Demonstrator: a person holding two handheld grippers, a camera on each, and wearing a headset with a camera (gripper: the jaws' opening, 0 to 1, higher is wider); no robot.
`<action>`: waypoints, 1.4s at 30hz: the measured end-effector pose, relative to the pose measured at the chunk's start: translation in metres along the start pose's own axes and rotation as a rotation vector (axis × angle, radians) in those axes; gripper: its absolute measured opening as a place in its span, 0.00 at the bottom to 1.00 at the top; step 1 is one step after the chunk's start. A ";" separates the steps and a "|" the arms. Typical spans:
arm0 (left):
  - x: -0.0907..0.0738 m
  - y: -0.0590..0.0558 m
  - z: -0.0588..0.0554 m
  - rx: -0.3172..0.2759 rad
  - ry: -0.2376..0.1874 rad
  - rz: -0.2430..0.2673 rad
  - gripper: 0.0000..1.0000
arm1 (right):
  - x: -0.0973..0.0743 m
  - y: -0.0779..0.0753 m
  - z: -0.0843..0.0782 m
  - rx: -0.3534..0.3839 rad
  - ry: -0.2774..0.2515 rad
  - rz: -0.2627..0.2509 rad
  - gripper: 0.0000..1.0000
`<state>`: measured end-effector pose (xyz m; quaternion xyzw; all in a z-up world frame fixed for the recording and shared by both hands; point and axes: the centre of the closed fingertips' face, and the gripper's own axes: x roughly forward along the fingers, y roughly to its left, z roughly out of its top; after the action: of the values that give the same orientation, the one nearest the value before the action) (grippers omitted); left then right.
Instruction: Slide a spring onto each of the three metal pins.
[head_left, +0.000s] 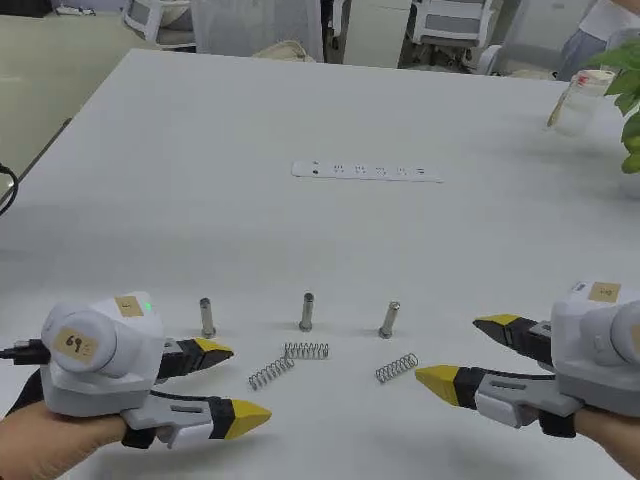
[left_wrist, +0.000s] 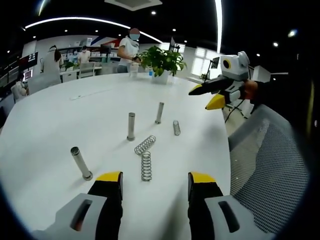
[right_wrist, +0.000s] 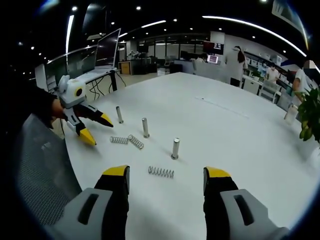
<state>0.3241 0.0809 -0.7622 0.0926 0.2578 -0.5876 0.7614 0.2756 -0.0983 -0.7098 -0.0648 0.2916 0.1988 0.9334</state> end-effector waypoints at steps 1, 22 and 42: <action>0.001 0.001 0.000 -0.002 0.000 0.001 0.46 | 0.000 0.000 0.000 0.001 -0.001 0.000 0.58; 0.026 0.004 -0.009 0.043 0.051 0.004 0.25 | -0.012 -0.006 -0.003 0.014 -0.010 -0.030 0.58; 0.027 0.011 -0.013 0.094 0.060 0.043 0.03 | -0.013 -0.004 -0.001 0.008 -0.008 -0.027 0.58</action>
<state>0.3358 0.0673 -0.7884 0.1512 0.2508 -0.5795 0.7605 0.2670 -0.1064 -0.7035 -0.0640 0.2878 0.1854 0.9374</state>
